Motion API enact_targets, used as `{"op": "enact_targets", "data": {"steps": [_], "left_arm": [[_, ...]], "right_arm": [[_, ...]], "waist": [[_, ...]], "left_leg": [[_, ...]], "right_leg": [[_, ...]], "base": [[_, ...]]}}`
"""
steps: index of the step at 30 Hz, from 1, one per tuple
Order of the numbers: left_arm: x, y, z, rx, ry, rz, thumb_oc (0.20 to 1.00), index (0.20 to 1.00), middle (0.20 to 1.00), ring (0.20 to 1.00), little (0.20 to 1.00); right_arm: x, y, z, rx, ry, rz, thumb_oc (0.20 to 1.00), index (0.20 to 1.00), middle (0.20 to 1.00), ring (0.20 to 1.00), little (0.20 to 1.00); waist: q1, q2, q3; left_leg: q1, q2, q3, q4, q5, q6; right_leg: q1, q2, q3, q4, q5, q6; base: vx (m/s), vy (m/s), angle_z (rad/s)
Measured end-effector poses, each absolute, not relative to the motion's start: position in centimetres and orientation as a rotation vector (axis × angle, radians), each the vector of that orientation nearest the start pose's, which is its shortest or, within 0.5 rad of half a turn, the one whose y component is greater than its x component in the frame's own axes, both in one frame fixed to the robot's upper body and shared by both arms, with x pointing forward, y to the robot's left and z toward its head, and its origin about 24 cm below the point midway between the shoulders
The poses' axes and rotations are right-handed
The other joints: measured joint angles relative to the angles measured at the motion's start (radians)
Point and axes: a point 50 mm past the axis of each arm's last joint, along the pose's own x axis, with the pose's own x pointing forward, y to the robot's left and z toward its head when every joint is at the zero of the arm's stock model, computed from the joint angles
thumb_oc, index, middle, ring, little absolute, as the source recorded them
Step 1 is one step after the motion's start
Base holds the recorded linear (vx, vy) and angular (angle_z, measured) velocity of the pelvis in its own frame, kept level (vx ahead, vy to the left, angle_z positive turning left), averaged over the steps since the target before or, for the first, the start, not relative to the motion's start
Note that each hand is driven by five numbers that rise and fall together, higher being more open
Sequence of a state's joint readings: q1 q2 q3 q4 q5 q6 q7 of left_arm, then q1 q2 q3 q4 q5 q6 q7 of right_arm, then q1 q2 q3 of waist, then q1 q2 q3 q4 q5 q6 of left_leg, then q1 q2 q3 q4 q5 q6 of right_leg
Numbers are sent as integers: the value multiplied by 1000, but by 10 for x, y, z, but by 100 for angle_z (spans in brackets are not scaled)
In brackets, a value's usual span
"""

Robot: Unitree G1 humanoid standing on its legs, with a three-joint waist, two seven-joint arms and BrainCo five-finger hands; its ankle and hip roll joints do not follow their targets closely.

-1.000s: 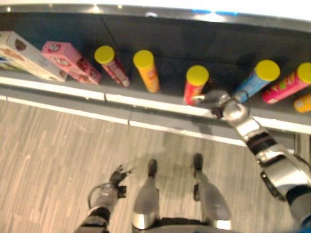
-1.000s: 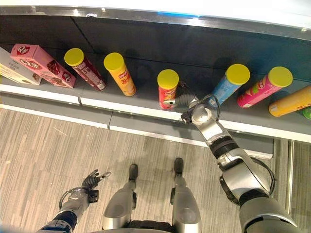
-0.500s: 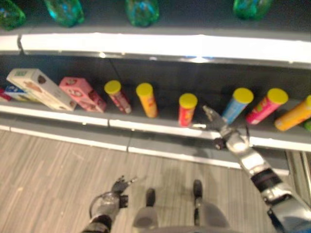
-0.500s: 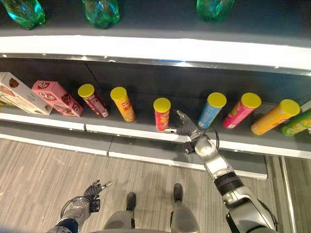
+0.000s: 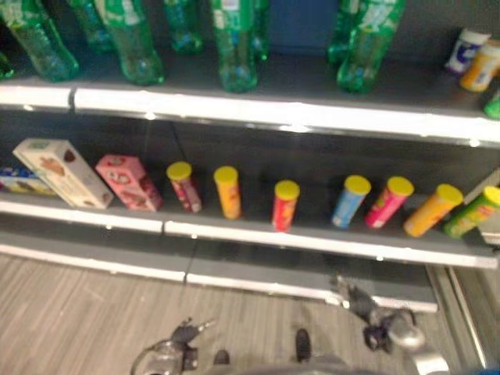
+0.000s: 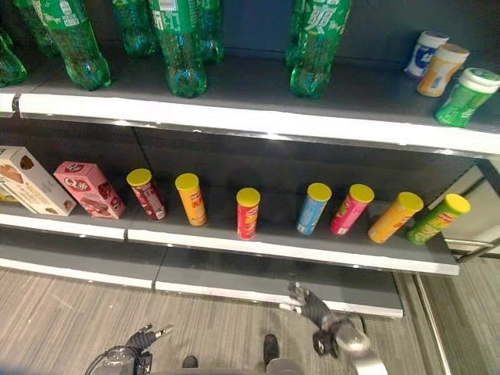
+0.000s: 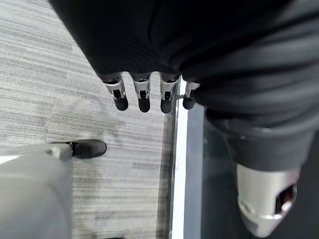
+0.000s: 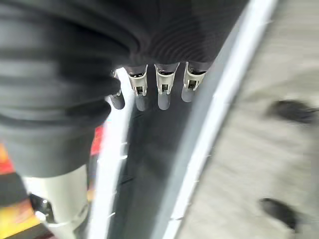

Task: Put the goods on the table back onto the shelves and tidy them up.

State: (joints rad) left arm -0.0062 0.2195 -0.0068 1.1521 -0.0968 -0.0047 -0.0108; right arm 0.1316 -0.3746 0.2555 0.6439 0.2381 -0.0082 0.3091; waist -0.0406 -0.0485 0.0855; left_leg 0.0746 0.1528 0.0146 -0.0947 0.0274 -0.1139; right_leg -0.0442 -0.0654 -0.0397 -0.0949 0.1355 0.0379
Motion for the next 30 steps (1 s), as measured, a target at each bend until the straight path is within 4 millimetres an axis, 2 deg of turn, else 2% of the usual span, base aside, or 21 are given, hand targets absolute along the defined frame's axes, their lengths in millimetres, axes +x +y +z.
{"op": "enact_targets", "data": {"steps": [1,4,8,12,13,14,15,16,17,18,19,20,21,22,23,24,25,26,27,29,30], "left_arm": [[108,232,-156,111,1136,150,1000,1000,1000,1000,1000],[108,228,-156,113,1138,121,1000,1000,1000,1000,1000],[110,229,-156,117,1135,119,1000,1000,1000,1000,1000],[109,235,-155,133,1136,131,1000,1000,1000,1000,1000],[107,234,-155,133,1142,131,1000,1000,1000,1000,1000],[107,232,-156,129,1149,132,1000,1000,1000,1000,1000],[108,233,-156,131,1143,141,1000,1000,1000,1000,1000],[109,234,-155,134,1140,145,1000,1000,1000,1000,1000],[110,235,-155,139,1136,148,1000,1000,1000,1000,1000],[112,237,-154,143,1131,150,1000,1000,1000,1000,1000],[113,238,-153,146,1128,153,1000,1000,1000,1000,1000],[113,240,-152,146,1126,159,1000,1000,1000,1000,1000],[113,246,-151,155,1119,172,1000,1000,1000,1000,1000],[111,254,-149,170,1117,185,1000,1000,1000,1000,1000],[109,256,-149,163,1117,200,1000,1000,1000,1000,1000],[107,246,-152,128,1123,194,1000,1000,1000,1000,1000],[109,237,-154,107,1119,178,1000,1000,1000,1000,1000],[111,228,-155,87,1108,160,1000,1000,1000,1000,1000],[113,218,-156,64,1100,138,1000,1000,1000,1000,1000],[118,205,-156,31,1076,105,1000,1000,1000,1000,1000],[120,203,-156,26,1069,99,1000,1000,1000,1000,1000]], "right_arm": [[133,-216,-120,-65,882,280,1000,1000,1000,1000,1000],[119,-218,-132,-75,961,239,1000,1000,1000,1000,1000],[115,-230,-137,-89,987,86,1000,1000,1000,1000,1000],[113,-227,-142,-66,1000,18,1000,1000,1000,1000,1000],[114,-226,-143,-66,1008,4,1000,1000,1000,1000,1000],[113,-228,-144,-69,1017,-2,1000,1000,1000,1000,1000],[110,-230,-146,-71,1037,-6,1000,1000,1000,1000,1000],[107,-232,-147,-80,1058,-14,1000,1000,1000,1000,1000],[106,-236,-149,-104,1081,-27,1000,1000,1000,1000,1000],[105,-239,-149,-103,1084,-47,1000,1000,1000,1000,1000],[105,-240,-149,-99,1082,-62,1000,1000,1000,1000,1000],[103,-242,-150,-99,1094,-82,1000,1000,1000,1000,1000],[99,-241,-152,-96,1114,-84,1000,1000,1000,1000,1000],[95,-237,-155,-94,1135,-76,1000,1000,1000,1000,1000],[94,-239,-155,-101,1146,-81,1000,1000,1000,1000,1000],[95,-249,-152,-136,1146,-97,1000,1000,1000,1000,1000],[94,-257,-150,-154,1142,-110,1000,1000,1000,1000,1000],[92,-263,-148,-170,1139,-117,1000,1000,1000,1000,1000],[88,-271,-146,-186,1148,-129,1000,1000,1000,1000,1000],[80,-281,-144,-207,1162,-154,1000,1000,1000,1000,1000],[82,-283,-143,-212,1154,-158,1000,1000,1000,1000,1000]], "waist": [[-4,-2,-11],[-4,-2,-21],[-7,-14,-34],[-15,-43,-38],[-14,-34,-36],[-8,9,-29],[-13,36,-28],[-7,50,-31],[-2,65,-33],[-2,66,-33],[2,64,-33],[7,60,-35],[20,37,-46],[25,15,-50],[33,0,-56],[25,39,-52],[23,70,-50],[23,86,-51],[17,96,-52],[7,88,-52],[2,86,-50]], "left_leg": [[1,-5,2,0,0,0],[7,-15,12,0,-2,2],[16,-53,50,0,-8,12],[20,-82,108,11,-17,27],[23,-67,139,17,-21,41],[17,-28,170,11,-16,59],[26,15,209,6,6,54],[29,33,221,7,1,63],[33,56,246,7,-3,62],[34,64,256,7,0,56],[34,66,257,7,4,53],[34,64,267,7,13,32],[40,54,274,7,3,19],[45,45,277,7,4,-13],[55,49,297,6,1,-26],[47,91,283,5,0,-43],[48,119,272,9,10,-39],[47,143,262,9,16,-37],[41,153,221,25,26,-21],[32,171,195,38,48,2],[27,179,186,48,49,1]], "right_leg": [[-3,-2,2,0,0,0],[-10,-12,6,0,0,0],[-38,-35,59,14,-2,3],[-79,-62,62,35,-27,19],[-82,-67,26,27,-92,42],[-79,-52,-16,39,-80,4],[-76,-40,-57,80,-44,-26],[-85,-47,-57,123,-47,-23],[-86,-81,-54,207,-73,9],[-73,-126,-56,236,-85,28],[-59,-155,-56,228,-86,30],[-12,-198,-82,171,-80,48],[29,-214,-91,111,-45,32],[64,-219,-103,78,-4,32],[87,-217,-135,36,-47,95],[91,-170,-130,8,-35,137],[93,-137,-129,7,-36,139],[93,-115,-127,7,-38,134],[98,-91,-131,7,-46,125],[110,-72,-138,6,-55,112],[111,-66,-141,2,-58,105]], "base": [[-34,93,-17],[-59,152,-14],[-107,168,-34],[-117,-15,-54],[-139,-79,-76],[-185,-143,-76],[-141,-127,-59],[-69,-124,-59],[-49,-196,-55],[-56,-286,-46],[-34,-340,-33],[-25,-301,-45],[-36,-349,-47],[-23,-349,-56],[-16,-496,-50],[-2,-360,-42],[6,-412,-24],[9,-352,-11],[9,-461,2],[-19,-339,12],[-27,-249,4]]}}
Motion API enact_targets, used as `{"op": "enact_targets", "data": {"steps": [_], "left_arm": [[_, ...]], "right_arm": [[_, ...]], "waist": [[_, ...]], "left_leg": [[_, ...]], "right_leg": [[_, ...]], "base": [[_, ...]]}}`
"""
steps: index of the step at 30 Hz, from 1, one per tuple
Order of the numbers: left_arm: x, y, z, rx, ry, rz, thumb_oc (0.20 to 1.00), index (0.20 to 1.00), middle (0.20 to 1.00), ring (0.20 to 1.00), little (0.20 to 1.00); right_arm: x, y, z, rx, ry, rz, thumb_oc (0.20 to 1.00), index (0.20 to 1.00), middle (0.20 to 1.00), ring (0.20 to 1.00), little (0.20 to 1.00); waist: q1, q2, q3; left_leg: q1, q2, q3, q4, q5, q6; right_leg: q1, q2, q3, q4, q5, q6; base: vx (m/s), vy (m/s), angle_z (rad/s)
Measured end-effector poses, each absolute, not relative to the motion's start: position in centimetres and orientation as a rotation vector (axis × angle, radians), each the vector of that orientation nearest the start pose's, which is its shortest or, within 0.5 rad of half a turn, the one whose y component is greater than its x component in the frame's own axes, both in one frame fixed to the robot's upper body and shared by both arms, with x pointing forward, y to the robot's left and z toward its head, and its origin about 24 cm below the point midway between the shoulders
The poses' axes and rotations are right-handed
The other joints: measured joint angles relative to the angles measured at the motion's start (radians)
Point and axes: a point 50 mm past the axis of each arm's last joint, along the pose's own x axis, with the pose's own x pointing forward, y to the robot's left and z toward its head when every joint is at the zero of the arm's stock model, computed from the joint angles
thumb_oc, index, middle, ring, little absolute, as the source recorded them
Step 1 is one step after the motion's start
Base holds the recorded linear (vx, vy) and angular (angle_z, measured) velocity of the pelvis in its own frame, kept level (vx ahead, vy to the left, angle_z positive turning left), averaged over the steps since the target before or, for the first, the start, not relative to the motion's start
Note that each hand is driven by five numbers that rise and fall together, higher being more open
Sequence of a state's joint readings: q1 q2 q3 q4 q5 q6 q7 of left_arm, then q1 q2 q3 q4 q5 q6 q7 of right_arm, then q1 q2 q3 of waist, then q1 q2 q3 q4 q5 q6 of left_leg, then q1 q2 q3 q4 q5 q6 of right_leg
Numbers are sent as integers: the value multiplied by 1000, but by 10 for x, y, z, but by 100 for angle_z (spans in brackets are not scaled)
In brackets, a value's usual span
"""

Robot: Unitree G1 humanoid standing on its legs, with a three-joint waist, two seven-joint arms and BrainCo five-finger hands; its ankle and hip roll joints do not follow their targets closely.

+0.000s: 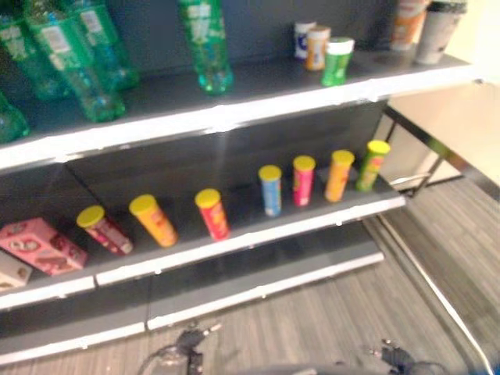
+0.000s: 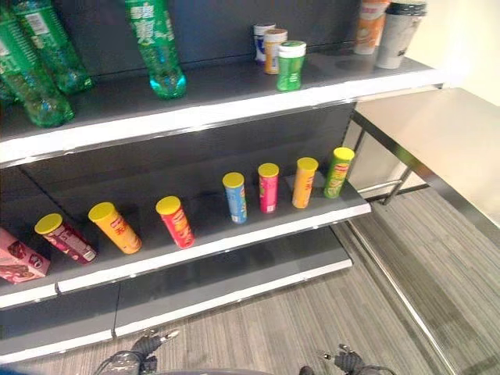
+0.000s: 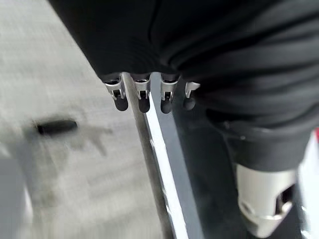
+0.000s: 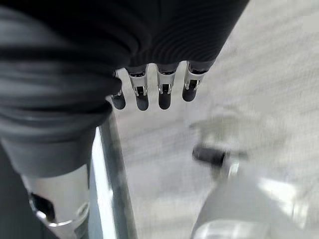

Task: Put the goods on the table back onto the shelves and tidy them up.

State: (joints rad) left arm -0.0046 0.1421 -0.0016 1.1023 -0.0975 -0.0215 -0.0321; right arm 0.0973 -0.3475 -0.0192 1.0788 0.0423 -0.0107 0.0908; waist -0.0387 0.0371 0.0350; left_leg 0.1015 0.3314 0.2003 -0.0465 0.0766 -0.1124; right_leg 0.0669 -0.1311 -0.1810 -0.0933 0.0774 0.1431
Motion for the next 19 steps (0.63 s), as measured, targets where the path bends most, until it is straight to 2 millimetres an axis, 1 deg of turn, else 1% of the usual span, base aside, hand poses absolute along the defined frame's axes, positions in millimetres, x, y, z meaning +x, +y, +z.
{"op": "enact_targets", "data": {"steps": [1,2,3,4,5,6,7,8,9,10,11,12,13,14,15,16,18,19], "left_arm": [[121,203,-155,23,1064,97,1000,1000,1000,1000,1000],[120,205,-155,27,1068,102,1000,1000,1000,1000,1000],[120,206,-155,29,1070,103,1000,1000,1000,1000,1000],[120,206,-155,30,1068,103,1000,1000,1000,1000,1000],[120,206,-155,28,1070,100,1000,1000,1000,1000,1000],[117,206,-156,24,1079,98,1000,1000,1000,1000,1000],[117,210,-155,31,1079,107,1000,1000,1000,1000,1000],[118,213,-154,35,1070,117,1000,1000,1000,1000,1000],[114,220,-154,41,1080,136,1000,1000,1000,1000,1000],[112,227,-153,39,1086,161,1000,1000,1000,1000,1000],[114,230,-152,48,1083,167,1000,1000,1000,1000,1000],[116,236,-150,64,1075,173,1000,1000,1000,1000,1000],[115,241,-149,75,1078,182,1000,1000,1000,1000,1000],[115,242,-149,79,1082,185,1000,1000,1000,1000,1000],[115,242,-150,78,1082,181,1000,1000,1000,1000,1000],[115,242,-150,76,1082,181,1000,1000,1000,1000,1000],[115,242,-149,77,1082,182,1000,1000,1000,1000,1000],[112,245,-151,79,1098,190,1000,1000,1000,1000,1000]], "right_arm": [[80,-286,-142,-217,1159,-167,1000,1000,1000,1000,1000],[79,-288,-141,-216,1157,-177,1000,1000,1000,1000,1000],[79,-290,-141,-218,1159,-182,1000,1000,1000,1000,1000],[76,-294,-140,-221,1160,-209,1000,1000,1000,1000,1000],[75,-298,-138,-229,1162,-219,1000,1000,1000,1000,1000],[80,-303,-136,-244,1153,-226,1000,1000,1000,1000,1000],[83,-301,-136,-243,1142,-222,1000,1000,1000,1000,1000],[84,-299,-137,-237,1146,-220,1000,1000,1000,1000,1000],[88,-294,-138,-224,1142,-214,1000,1000,1000,1000,1000],[94,-287,-139,-207,1125,-202,1000,1000,1000,1000,1000],[89,-282,-143,-192,1143,-197,1000,1000,1000,1000,1000],[83,-277,-147,-178,1167,-192,1000,1000,1000,1000,1000],[82,-273,-148,-170,1175,-186,1000,1000,1000,1000,1000],[83,-272,-148,-169,1171,-185,1000,1000,1000,1000,1000],[83,-272,-149,-165,1172,-190,1000,1000,1000,1000,1000],[88,-270,-148,-162,1160,-185,1000,1000,1000,1000,1000],[85,-268,-150,-155,1168,-180,1000,1000,1000,1000,1000],[84,-264,-151,-143,1170,-176,1000,1000,1000,1000,1000]], "waist": [[-6,0,0],[-6,-20,1],[-5,-25,2],[-12,-30,6],[-9,-33,10],[13,-28,12],[12,-30,13],[37,-38,12],[58,-51,13],[58,-50,13],[51,-52,14],[55,-49,20],[60,-63,17],[69,-70,14],[68,-72,14],[68,-69,17],[67,-67,14],[66,-65,9]], "left_leg": [[-3,6,-5,15,7,9],[-14,6,-11,34,18,26],[-13,4,-13,31,24,34],[-12,1,-23,29,19,43],[-12,-21,-59,45,-46,49],[-8,-86,-127,56,-139,43],[-8,-101,-132,43,-146,35],[4,-149,-209,26,-176,2],[3,-186,-237,14,-183,9],[2,-199,-240,5,-178,16],[2,-195,-237,-7,-166,25],[-1,-194,-235,-1,-171,17],[4,-196,-243,-4,-176,12],[3,-198,-245,-2,-178,16],[5,-203,-242,-10,-175,20],[5,-206,-242,-12,-174,22],[7,-208,-241,-12,-174,22],[11,-208,-242,-13,-174,22]], "right_leg": [[0,8,2,4,-2,-1],[-2,5,9,-2,-12,-9],[-1,5,10,-2,-11,-11],[-7,9,9,-2,-10,-12],[-17,7,35,-2,-3,-16],[-35,-10,88,0,2,-18],[-48,-9,103,4,19,-14],[-94,-16,157,7,31,-10],[-120,-23,212,5,39,-10],[-138,-28,227,5,41,-9],[-141,-26,223,5,45,-3],[-155,-9,217,36,56,-2],[-176,1,227,63,63,-6],[-173,4,241,39,60,-15],[-168,3,256,3,80,-26],[-170,1,258,4,86,-33],[-170,1,258,4,86,-33],[-166,0,257,3,85,-32]], "base": [[-12,-208,-5],[-2,-139,-10],[-27,-195,-1],[-30,-132,-6],[-88,-267,-57],[-55,-132,-68],[-65,-182,-99],[-16,-82,-108],[-26,-121,-127],[-13,-71,-87],[9,-62,-29],[18,-24,-22],[15,-16,-32],[24,30,-45],[54,53,-33],[68,52,-19],[22,16,-3],[0,0,0]]}}
